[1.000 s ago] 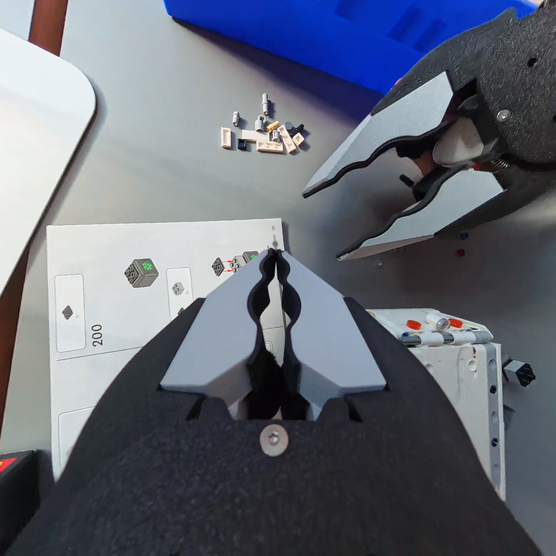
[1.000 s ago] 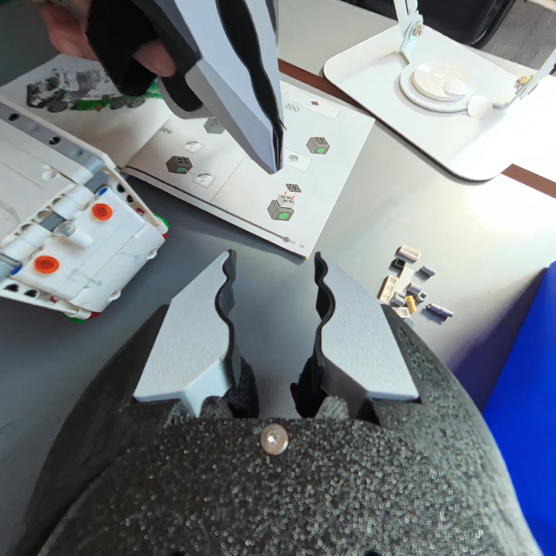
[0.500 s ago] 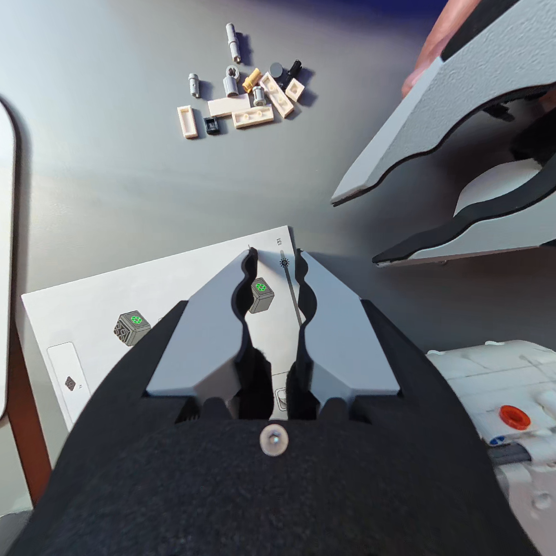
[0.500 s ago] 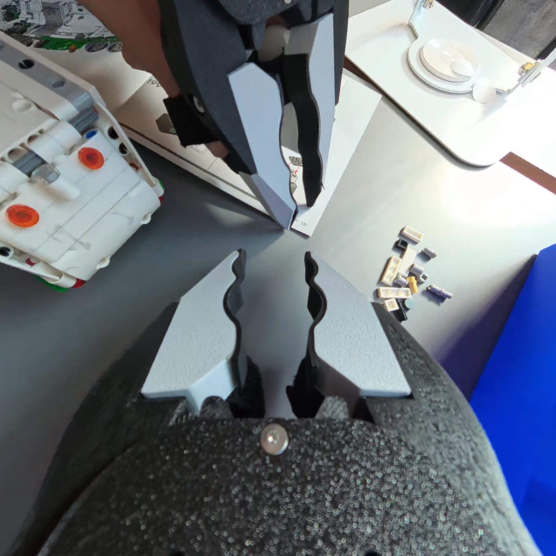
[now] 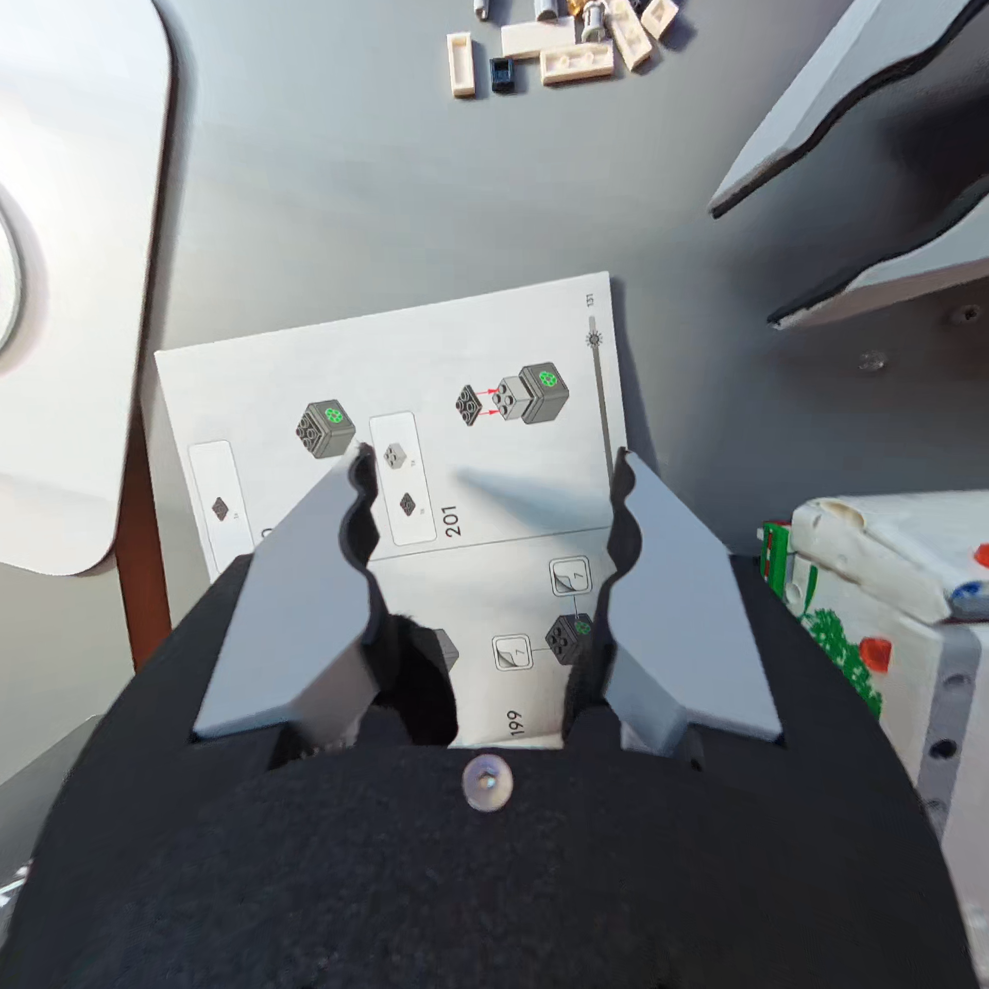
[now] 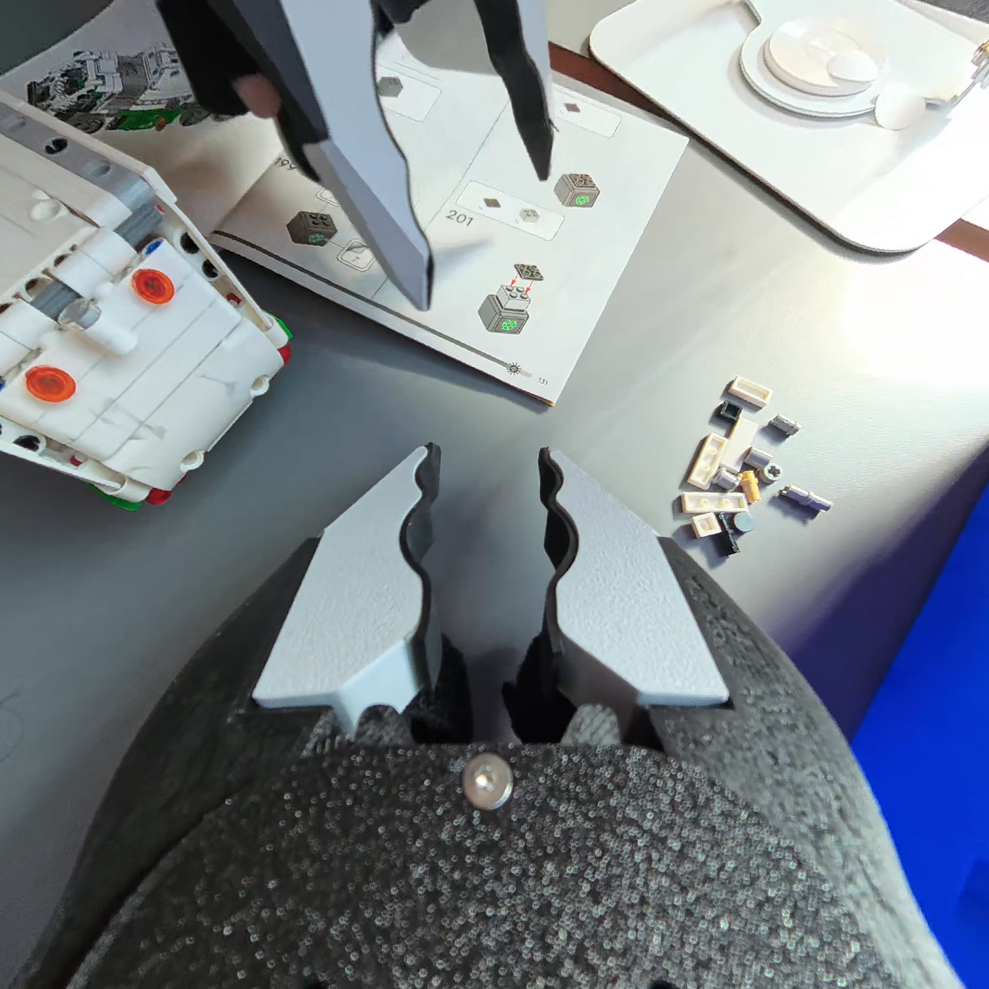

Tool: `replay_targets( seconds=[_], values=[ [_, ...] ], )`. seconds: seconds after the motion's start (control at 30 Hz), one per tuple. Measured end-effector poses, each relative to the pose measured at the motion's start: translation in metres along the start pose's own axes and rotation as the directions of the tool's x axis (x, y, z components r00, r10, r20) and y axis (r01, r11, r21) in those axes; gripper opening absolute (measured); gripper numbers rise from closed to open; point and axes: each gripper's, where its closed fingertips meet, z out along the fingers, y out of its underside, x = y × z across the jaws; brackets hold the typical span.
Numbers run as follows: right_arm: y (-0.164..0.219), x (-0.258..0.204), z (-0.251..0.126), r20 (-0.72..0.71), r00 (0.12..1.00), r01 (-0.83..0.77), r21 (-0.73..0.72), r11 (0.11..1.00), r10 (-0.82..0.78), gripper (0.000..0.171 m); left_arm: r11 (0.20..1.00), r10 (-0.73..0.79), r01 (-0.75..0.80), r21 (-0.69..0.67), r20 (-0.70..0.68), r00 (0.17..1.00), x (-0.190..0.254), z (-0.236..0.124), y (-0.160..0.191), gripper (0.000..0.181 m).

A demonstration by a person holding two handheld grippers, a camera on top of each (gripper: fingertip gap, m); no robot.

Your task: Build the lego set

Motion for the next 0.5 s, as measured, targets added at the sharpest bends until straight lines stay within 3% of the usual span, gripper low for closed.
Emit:
replay_targets(
  seconds=[0.03,0.2,0.33,0.4,0.5],
  values=[
    [-0.001,-0.001,0.0,0.002,1.0,0.0,0.002,1.0,0.0,0.037,1.0,-0.003,0.003,0.002,-0.019,1.0,0.001,-0.002,0.005,0.099],
    [0.001,-0.003,0.002,0.008,1.0,0.003,-0.004,1.0,-0.003,0.037,1.0,0.023,-0.023,-0.015,0.013,1.0,0.003,0.011,0.015,0.127],
    [0.001,-0.003,0.002,0.002,1.0,0.004,-0.003,1.0,-0.004,0.037,0.998,0.054,-0.054,-0.009,0.046,0.997,0.007,0.015,0.01,0.114],
    [-0.001,-0.002,0.001,0.0,1.0,0.002,0.003,1.0,-0.002,0.037,0.998,0.055,-0.056,0.014,0.067,0.996,0.006,0.012,0.007,0.097],
    [-0.002,-0.002,0.0,0.003,1.0,-0.001,0.009,1.0,0.001,0.037,0.998,0.044,-0.046,0.031,0.067,0.997,0.007,0.006,0.006,0.094]
  ],
)
